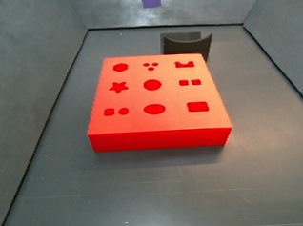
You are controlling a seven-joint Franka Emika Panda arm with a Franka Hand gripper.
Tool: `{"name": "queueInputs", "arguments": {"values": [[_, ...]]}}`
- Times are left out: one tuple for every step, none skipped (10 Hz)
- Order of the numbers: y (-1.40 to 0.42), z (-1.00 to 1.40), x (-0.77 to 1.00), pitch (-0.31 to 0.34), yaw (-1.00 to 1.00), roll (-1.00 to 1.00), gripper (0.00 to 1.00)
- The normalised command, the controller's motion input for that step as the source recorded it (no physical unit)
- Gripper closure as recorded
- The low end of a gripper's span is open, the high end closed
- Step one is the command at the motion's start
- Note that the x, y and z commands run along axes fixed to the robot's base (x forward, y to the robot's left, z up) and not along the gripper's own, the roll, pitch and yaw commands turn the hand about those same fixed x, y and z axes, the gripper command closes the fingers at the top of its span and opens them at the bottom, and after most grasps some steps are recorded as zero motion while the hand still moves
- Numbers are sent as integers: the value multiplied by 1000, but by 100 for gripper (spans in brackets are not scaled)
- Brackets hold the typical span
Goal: Insert the rectangle object.
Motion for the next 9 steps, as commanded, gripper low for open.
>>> {"name": "queueInputs", "arguments": {"values": [[-191, 0, 471, 183, -43, 136, 100], [-260, -174, 809, 67, -157, 93, 100], [-197, -329, 960, 0, -109, 116, 100], [-126, -389, 1000, 0, -9, 147, 100], [-103, -420, 1000, 9, 0, 164, 100], [-80, -437, 1000, 144, 0, 146, 100], [6, -483, 831, 137, -237, -54, 100], [34, -669, 1000, 0, -234, -20, 100], [0, -871, 1000, -79, -151, 0, 100]]}}
